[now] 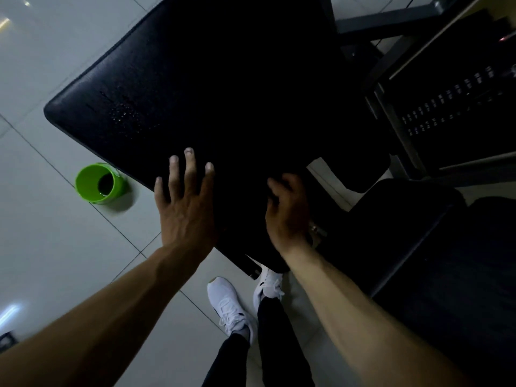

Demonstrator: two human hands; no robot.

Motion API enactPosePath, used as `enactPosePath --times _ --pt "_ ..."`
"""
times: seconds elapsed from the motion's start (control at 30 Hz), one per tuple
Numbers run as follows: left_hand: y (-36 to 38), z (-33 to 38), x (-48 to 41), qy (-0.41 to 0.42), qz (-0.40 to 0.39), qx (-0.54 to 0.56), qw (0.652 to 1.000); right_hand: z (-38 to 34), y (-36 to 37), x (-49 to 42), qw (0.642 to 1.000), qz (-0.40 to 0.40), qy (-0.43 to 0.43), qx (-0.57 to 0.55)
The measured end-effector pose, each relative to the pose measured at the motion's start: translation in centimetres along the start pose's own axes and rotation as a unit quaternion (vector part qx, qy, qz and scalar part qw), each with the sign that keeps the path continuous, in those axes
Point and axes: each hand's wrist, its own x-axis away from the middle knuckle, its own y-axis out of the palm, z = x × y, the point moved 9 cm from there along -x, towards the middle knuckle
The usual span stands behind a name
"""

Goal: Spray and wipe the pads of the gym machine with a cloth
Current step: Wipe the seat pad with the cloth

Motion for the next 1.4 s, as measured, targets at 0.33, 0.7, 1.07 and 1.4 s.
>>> enactPosePath --times 0.33,0.7,1.07,1.4 --pt "-2.7 -3.3 0.1 -0.025 0.056 0.101 0.993 -2.9 -1.1 -6.5 0.994 -0.012 -0.029 -0.103" --pt "-6.7 -17.8 -3.3 -0.350 0.149 0.450 0.808 -15.3 7.6 -2.3 0.950 -0.133 -0.282 0.019" --pt "-8.1 -19.4 -6.2 -0.318 0.117 0.407 0.848 -19.9 6.7 -14.5 0.991 0.014 -0.128 -0.035" --pt "-7.7 -20.3 -6.5 -0.321 0.080 0.365 0.870 -20.6 5.3 -17.7 0.980 -0.022 -0.195 -0.009"
